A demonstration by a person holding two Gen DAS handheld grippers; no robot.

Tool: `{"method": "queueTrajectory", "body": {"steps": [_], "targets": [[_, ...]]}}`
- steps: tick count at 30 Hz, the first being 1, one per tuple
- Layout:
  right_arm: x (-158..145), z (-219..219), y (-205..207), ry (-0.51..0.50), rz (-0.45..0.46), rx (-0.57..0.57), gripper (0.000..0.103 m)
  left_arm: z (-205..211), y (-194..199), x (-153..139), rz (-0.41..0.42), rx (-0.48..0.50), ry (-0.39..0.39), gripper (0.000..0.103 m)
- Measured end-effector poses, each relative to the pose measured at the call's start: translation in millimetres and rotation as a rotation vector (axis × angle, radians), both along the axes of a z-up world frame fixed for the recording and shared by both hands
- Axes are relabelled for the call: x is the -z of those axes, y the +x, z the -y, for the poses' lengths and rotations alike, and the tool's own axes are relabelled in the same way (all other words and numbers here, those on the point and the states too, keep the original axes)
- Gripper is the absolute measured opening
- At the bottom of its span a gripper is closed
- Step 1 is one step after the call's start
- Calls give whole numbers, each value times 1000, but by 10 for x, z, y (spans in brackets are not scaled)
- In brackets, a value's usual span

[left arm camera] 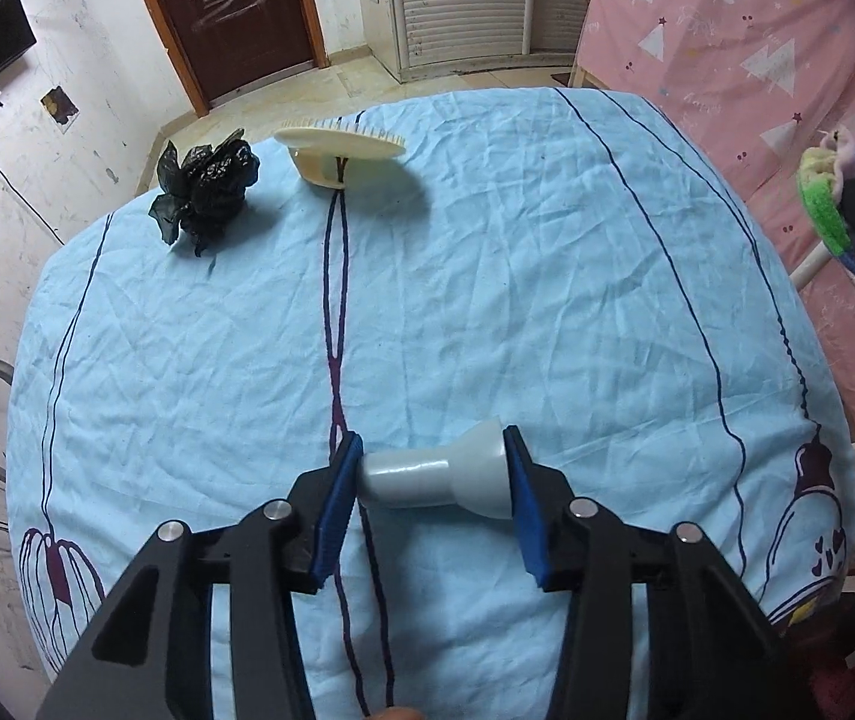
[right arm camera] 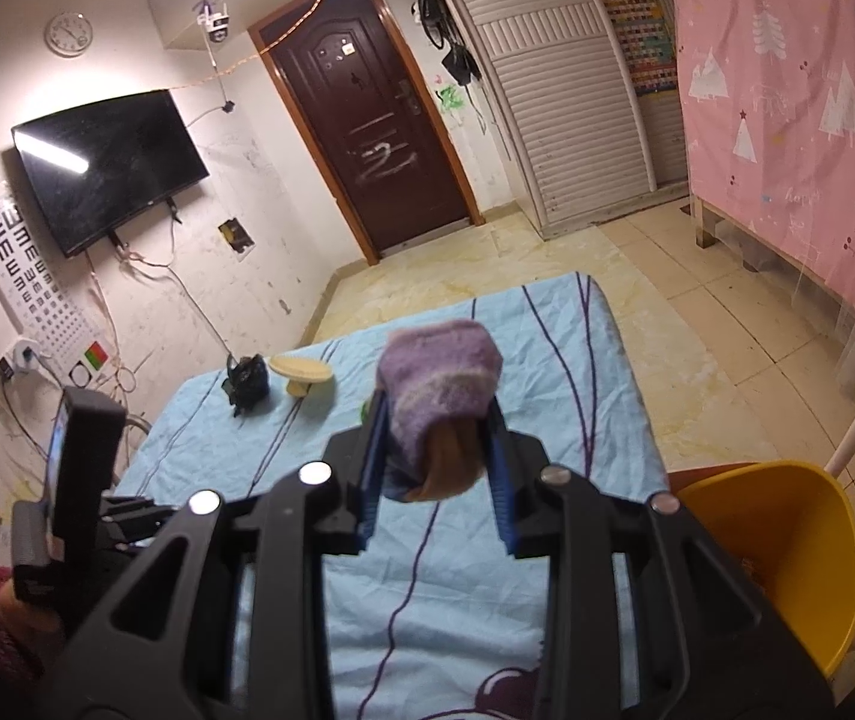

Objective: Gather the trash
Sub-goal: 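Lift the funnel and purple hat and carry both tools over the yellow bin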

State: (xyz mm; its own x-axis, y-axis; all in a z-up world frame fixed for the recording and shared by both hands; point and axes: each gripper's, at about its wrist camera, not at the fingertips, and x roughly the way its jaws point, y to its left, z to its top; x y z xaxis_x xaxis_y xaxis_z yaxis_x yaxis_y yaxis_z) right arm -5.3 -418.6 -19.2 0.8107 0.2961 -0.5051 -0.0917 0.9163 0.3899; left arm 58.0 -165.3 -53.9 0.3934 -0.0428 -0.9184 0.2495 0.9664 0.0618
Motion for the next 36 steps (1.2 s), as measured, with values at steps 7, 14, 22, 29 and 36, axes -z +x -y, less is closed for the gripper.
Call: {"method": "queueTrajectory", "body": {"steps": [7,14,22,29,36], "targets": [[3,217,-91,21,13,40,29,176,-14,-123,30,20,1,38],[9,523,-207,36,21,97,29,603,-76,-308,75,99,7,38],[14,915,-423,48,32,178,29,1247,-196,-408,97,219,11,38],[37,1282,-622,45,43,269,29,1786,-314,-433,91,315,5,38],[66,1477,-710,49,44,297,29,2254,-417,-439,107,401,3,38]]}}
